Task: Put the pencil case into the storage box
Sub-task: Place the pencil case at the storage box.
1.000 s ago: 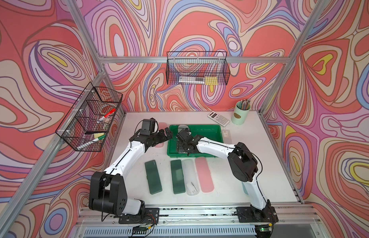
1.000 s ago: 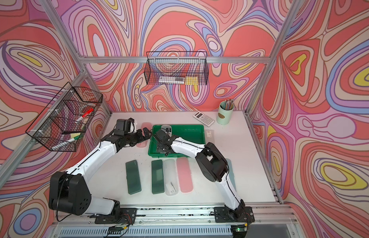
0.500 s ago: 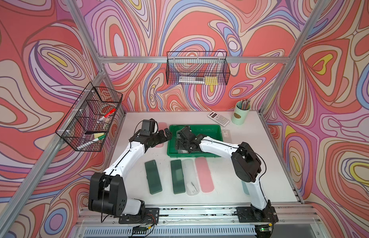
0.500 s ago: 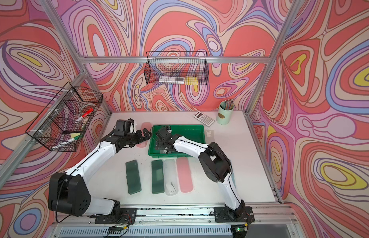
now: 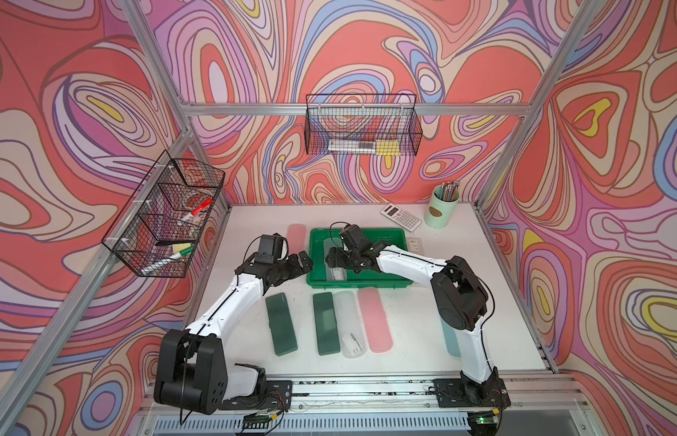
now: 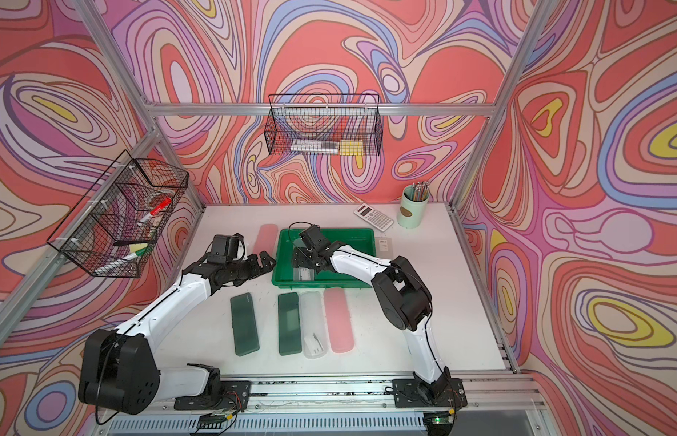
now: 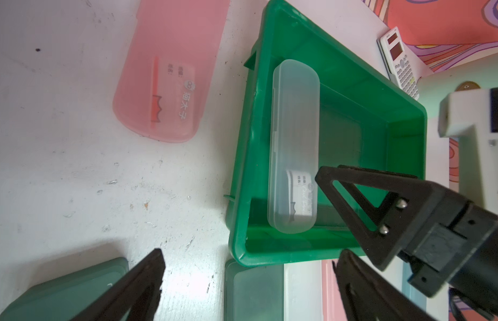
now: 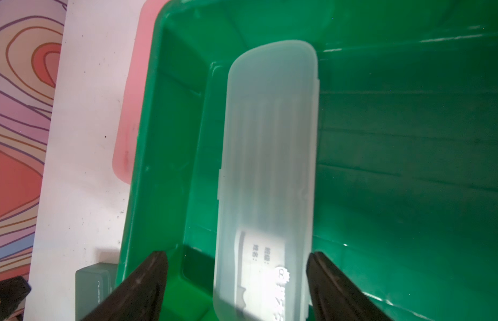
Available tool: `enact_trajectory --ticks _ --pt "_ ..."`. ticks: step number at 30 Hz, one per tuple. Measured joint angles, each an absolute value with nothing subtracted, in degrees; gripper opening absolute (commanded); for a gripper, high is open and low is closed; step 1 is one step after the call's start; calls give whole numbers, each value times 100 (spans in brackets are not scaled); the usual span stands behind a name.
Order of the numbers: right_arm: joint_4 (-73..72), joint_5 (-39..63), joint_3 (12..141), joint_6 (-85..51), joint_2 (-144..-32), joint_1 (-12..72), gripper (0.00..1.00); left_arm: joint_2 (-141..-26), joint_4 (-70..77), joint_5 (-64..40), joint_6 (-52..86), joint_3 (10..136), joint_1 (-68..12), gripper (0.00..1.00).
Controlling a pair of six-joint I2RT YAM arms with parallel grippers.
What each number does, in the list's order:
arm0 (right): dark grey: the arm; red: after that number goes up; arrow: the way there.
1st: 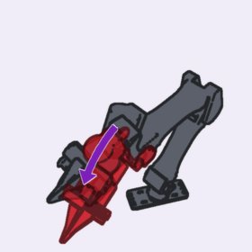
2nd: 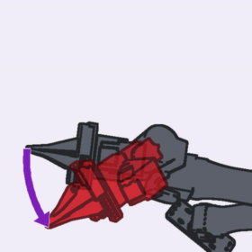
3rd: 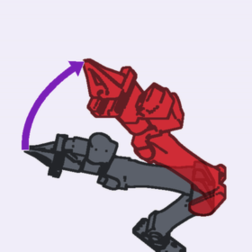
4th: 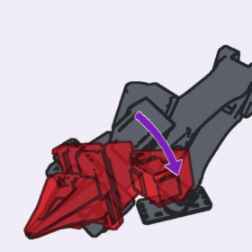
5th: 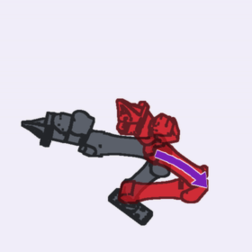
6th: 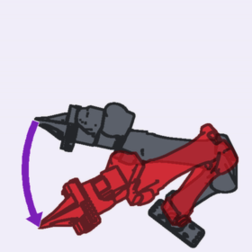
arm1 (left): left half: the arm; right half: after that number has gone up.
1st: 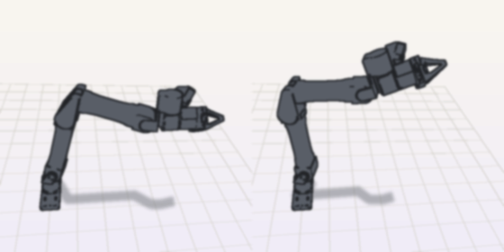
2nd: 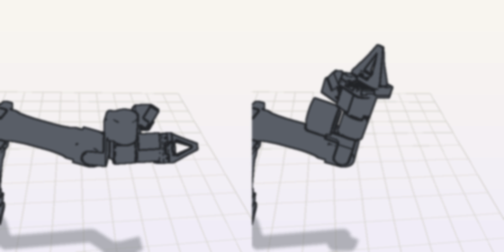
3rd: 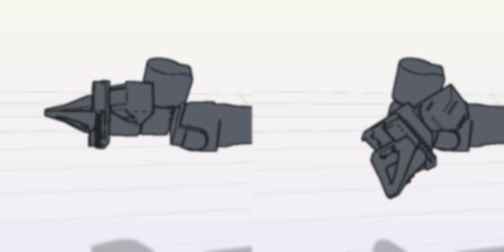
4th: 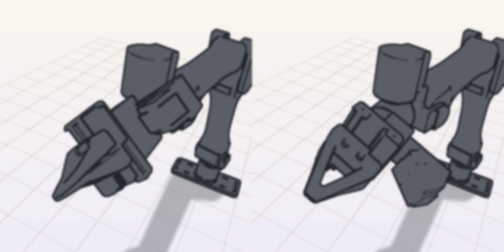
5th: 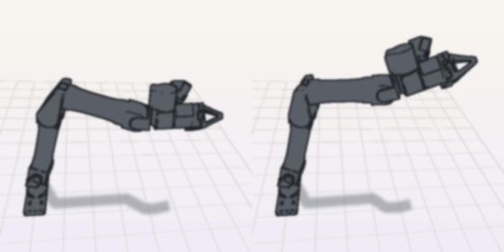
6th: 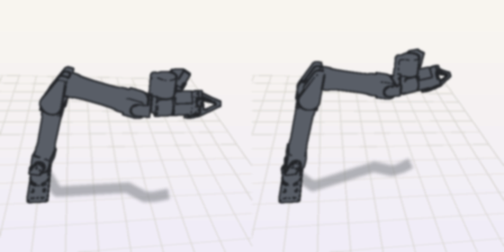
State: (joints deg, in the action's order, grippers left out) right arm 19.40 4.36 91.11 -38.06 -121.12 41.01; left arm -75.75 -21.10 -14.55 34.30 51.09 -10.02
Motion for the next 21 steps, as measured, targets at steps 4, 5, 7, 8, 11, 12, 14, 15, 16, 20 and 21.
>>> enact_trajectory --ticks 4,5,7,8,11,12,14,15,16,20,21 --pt "1883 565 9111 -3824 -12300 4106 80 -7465 -2115 -1431 3430 5035 -982 99" --pt "1883 567 9111 -3824 -12339 4106 81 -7456 -2112 -1413 3428 5030 -972 99" --pt "1870 561 9126 -3817 -12352 4106 82 -7446 -2115 -1398 3430 5026 -965 99" --pt "1865 541 9129 -3817 -12352 4106 82 -7443 -2115 -1391 3428 5024 -958 99" --pt "1905 399 9091 -3793 -12335 4106 79 -7443 -2115 -1393 3428 5017 -941 99" --pt "1938 331 9067 -3763 -12311 4104 77 -7443 -2112 -1398 3430 5015 -939 99" --pt "2078 180 9052 -3693 -12267 4099 76 -7443 -2106 -1441 3430 5006 -939 99" --pt "2141 119 9052 -3649 -12248 4097 75 -7446 -2106 -1476 3433 5006 -939 99" --pt "2196 71 9052 -3605 -12234 4093 75 -7448 -2099 -1509 3433 5000 -939 99" --pt "2349 36 9052 -3498 -12228 4082 72 -7448 -2025 -1640 3454 4899 -939 99" --pt "2362 58 9052 -3492 -12228 4082 71 -7448 -2014 -1660 3454 4877 -939 99"
